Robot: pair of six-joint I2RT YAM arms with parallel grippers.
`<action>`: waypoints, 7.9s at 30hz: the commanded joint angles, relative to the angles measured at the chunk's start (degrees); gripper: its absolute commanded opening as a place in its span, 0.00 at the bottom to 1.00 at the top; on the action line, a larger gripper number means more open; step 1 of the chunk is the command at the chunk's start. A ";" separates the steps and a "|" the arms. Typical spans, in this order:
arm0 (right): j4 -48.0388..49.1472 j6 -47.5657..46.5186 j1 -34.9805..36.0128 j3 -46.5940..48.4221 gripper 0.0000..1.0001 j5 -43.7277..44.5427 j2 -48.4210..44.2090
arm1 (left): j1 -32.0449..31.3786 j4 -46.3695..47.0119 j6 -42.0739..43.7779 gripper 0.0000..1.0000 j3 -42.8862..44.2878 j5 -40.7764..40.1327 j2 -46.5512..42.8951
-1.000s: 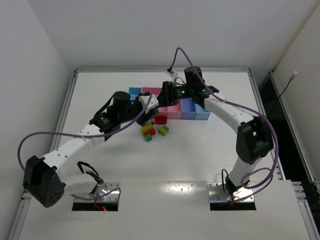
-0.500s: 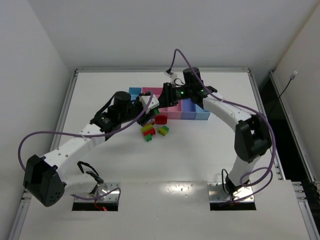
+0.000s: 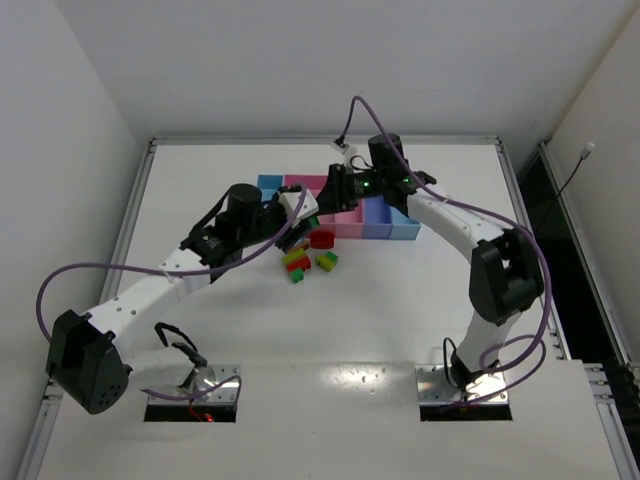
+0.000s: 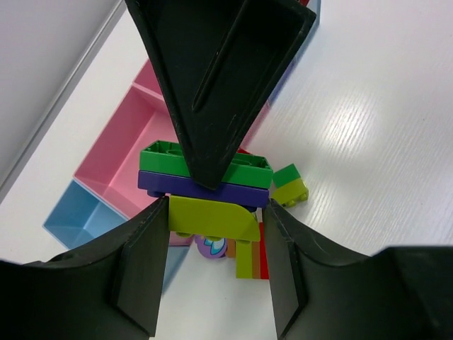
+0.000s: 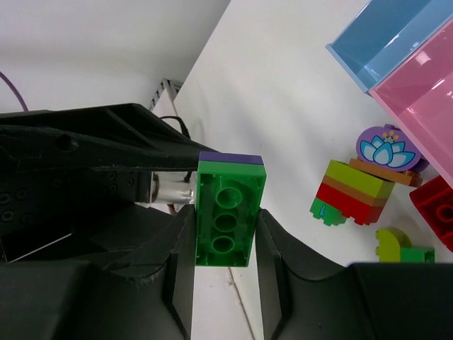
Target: Sort the legos into containers by color
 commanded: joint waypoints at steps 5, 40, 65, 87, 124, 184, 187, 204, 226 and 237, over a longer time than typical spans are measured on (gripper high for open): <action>-1.32 -4.68 -5.49 3.58 0.00 -2.47 -3.97 | 0.61 0.52 -0.06 0.00 -2.05 -0.08 -2.33; -7.22 -13.74 -14.55 -0.19 0.00 4.82 -7.84 | 20.30 -4.22 -43.83 0.00 9.90 5.90 6.37; -7.22 -13.74 -16.14 -0.19 0.00 4.82 -5.56 | 18.18 -5.89 -27.05 0.19 20.44 -11.33 29.14; 9.89 1.35 -17.19 -2.39 0.00 -18.89 -0.56 | 27.50 3.16 -29.75 0.86 16.21 37.48 22.10; 33.83 20.19 -8.05 -0.55 0.00 -29.02 3.05 | 18.62 45.61 -74.51 0.81 12.71 58.28 26.41; 31.72 17.55 -12.18 0.60 0.00 -27.00 2.53 | 15.90 32.08 -64.84 0.00 10.07 56.17 25.27; 31.72 17.55 -12.71 0.60 0.00 -27.00 2.53 | 15.90 30.06 -63.44 0.00 10.07 56.17 25.80; -0.06 -8.85 -19.47 1.92 0.00 -8.42 -3.44 | 15.90 0.72 -35.85 0.00 15.16 35.94 17.20; -9.85 -17.26 -22.63 -7.66 0.00 30.49 -9.69 | 5.88 -1.94 -35.22 0.00 39.33 18.55 36.95; -8.09 -17.96 -23.69 -7.13 0.00 22.14 -9.16 | 6.83 -0.02 -36.53 0.00 38.74 16.80 36.97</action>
